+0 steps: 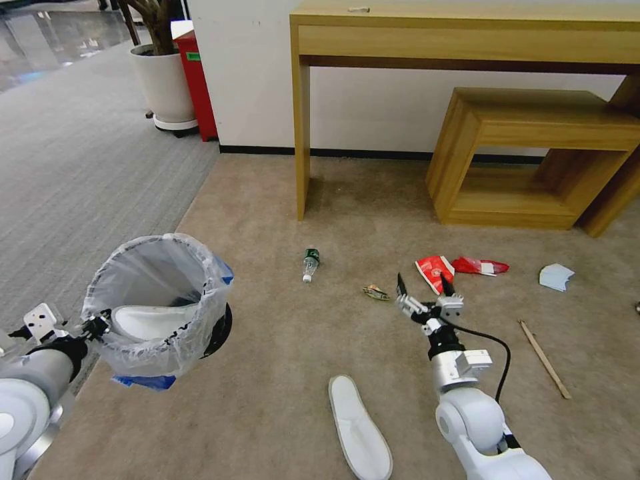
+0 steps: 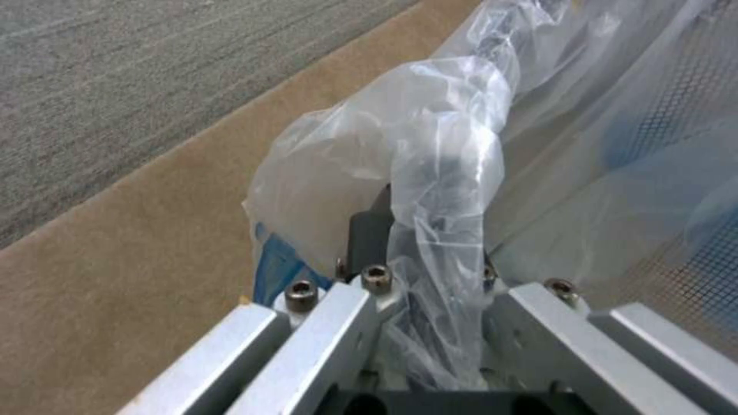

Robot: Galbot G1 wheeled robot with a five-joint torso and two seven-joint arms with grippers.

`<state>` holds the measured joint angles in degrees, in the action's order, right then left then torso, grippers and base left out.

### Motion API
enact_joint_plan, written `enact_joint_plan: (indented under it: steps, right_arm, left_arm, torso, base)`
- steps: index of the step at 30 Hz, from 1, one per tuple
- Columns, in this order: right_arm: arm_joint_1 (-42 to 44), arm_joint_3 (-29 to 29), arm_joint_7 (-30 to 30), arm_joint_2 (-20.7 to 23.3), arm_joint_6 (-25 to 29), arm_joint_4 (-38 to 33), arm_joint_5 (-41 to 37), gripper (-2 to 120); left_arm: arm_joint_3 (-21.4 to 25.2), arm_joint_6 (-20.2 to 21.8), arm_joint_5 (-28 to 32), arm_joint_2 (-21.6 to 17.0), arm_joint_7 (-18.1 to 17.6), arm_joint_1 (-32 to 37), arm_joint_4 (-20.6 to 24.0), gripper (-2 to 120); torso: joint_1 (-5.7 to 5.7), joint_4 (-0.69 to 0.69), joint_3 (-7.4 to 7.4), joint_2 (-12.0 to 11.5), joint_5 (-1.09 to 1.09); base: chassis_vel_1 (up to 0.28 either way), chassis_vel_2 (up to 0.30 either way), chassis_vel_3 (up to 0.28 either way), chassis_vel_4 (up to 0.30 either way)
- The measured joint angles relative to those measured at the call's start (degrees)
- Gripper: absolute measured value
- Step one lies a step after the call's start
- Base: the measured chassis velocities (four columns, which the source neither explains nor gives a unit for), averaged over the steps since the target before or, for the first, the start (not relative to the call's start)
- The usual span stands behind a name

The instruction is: Pick up the trash bin and place the garbage on the floor into it.

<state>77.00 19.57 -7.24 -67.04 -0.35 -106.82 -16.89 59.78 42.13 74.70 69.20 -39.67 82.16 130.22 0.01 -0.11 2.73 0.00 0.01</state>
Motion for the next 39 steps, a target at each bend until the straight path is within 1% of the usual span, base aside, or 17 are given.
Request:
enact_joint_plan:
  steps: [2, 3, 6, 7, 8, 9, 11, 12, 13, 14, 15, 16, 18, 26, 32, 39]
  right_arm:
    - [0.41, -0.78, 1.15, 3.3, -8.44, -1.01, -1.19, 100]
    - [0.41, -0.78, 1.15, 3.3, -8.44, -1.01, -1.19, 100]
    - [0.54, -2.77, 1.14, 7.04, -20.08, -2.01, -1.42, 100]
    - [0.54, -2.77, 1.14, 7.04, -20.08, -2.01, -1.42, 100]
    - [0.56, -3.83, 0.23, 8.15, -24.82, -2.42, -2.03, 100]
    - [0.57, -4.45, -0.36, 8.7, -27.21, -2.66, -2.62, 100]
    - [0.55, -6.16, -1.74, 9.79, -33.73, -3.31, -5.06, 100]
    - [0.55, -6.16, -1.74, 9.79, -33.73, -3.31, -5.06, 100]
    - [0.52, -6.48, -1.97, 9.96, -35.04, -3.41, -5.73, 100]
    - [0.4, -7.22, -2.33, 10.28, -37.74, -3.63, -7.45, 100]
    - [0.4, -7.22, -2.33, 10.28, -37.74, -3.63, -7.45, 100]
    - [0.13, -8.28, -2.51, 10.51, -41.66, -3.77, -9.93, 100]
    - [-0.03, -9.22, -2.51, 10.6, -42.68, -3.76, -11.04, 100]
    - [0.41, -13.32, -1.93, 10.49, -42.7, -1.62, -11.27, 100]
    - [0.94, -14.72, -1.37, 10.53, -42.39, -1.4, -11.21, 100]
    - [1.09, -16.42, -1.3, 11.86, -42.11, -2.44, -11.9, 100]
  left_arm:
    - [-0.05, 0.0, -0.13, 0.07, 0.0, 0.03, 0.02, 0]
    - [-0.05, 0.0, -0.13, 0.07, 0.0, 0.03, 0.02, 0]
    - [-0.21, 0.0, -0.34, 0.28, 0.0, 0.03, 0.05, 0]
    - [-0.21, 0.0, -0.34, 0.28, 0.0, 0.03, 0.05, 0]
    - [-0.21, 0.0, -0.39, 0.36, 0.0, 0.03, 0.07, 0]
    - [-0.21, 0.0, -0.43, 0.4, 0.0, 0.04, 0.1, 0]
    - [-0.21, 0.0, -0.49, 0.5, 0.0, 0.1, 0.2, 0]
    - [-0.21, 0.0, -0.49, 0.5, 0.0, 0.1, 0.2, 0]
    - [-0.2, 0.0, -0.51, 0.54, 0.0, 0.14, 0.22, 0]
    - [-0.18, 0.0, -0.55, 0.62, 0.0, 0.2, 0.27, 0]
    - [-0.18, 0.0, -0.55, 0.62, 0.0, 0.2, 0.27, 0]
    - [-0.1, 0.01, -0.59, 0.78, 0.0, 0.4, 0.39, 0]
    - [0.05, 0.01, -0.64, 0.85, 0.06, 0.58, 0.48, 0]
    - [0.72, 0.01, -0.67, 0.79, 0.52, 0.92, 0.63, 0]
    - [0.76, 0.01, -0.67, 0.74, 0.65, 0.99, 0.53, 0]
    - [-0.17, 0.01, -2.07, 0.79, 0.79, 1.04, 0.34, 0]
  torso:
    - [0.0, 0.0, 0.0, 0.0, -0.01]
    - [0.0, 0.0, 0.0, 0.0, -0.01]
    - [0.0, 0.0, 0.01, 0.0, -0.01]
    - [0.0, 0.0, 0.01, 0.0, -0.01]
    - [0.0, 0.0, 0.01, 0.0, 0.0]
    - [0.0, 0.0, 0.01, 0.0, 0.0]
    - [0.0, 0.0, 0.01, 0.0, -0.01]
    - [0.0, 0.0, 0.01, 0.0, -0.01]
    - [0.0, 0.0, 0.01, 0.0, 0.0]
    - [0.0, 0.0, 0.01, 0.0, 0.0]
    - [0.0, 0.0, 0.01, 0.0, 0.0]
    - [0.0, 0.0, 0.01, 0.0, -0.01]
    - [0.0, 0.0, 0.01, 0.0, -0.01]
    - [0.0, 0.0, 0.01, 0.0, -0.01]
    - [0.0, 0.0, 0.01, 0.0, -0.01]
    - [0.0, 0.0, 0.01, 0.0, -0.02]
  base:
    - [0.012, -0.016, -0.032, 0.023]
    - [0.0, 0.0, 0.0, 0.0]
    - [0.0, 0.0, 0.0, 0.0]
    - [0.0, 0.0, 0.0, 0.0]
    - [0.0, 0.0, 0.0, 0.0]
    - [0.0, 0.0, 0.0, 0.0]
    - [0.0, 0.0, 0.0, 0.0]
    - [0.0, 0.0, 0.0, 0.0]
    - [0.0, 0.0, 0.0, 0.0]
    - [0.0, 0.0, 0.0, 0.0]
    - [0.0, 0.0, 0.0, 0.0]
    - [0.0, 0.0, 0.0, 0.0]
    - [0.0, 0.0, 0.0, 0.0]
    - [0.0, 0.0, 0.0, 0.0]
    - [0.0, 0.0, 0.0, 0.0]
    - [0.0, 0.0, 0.0, 0.0]
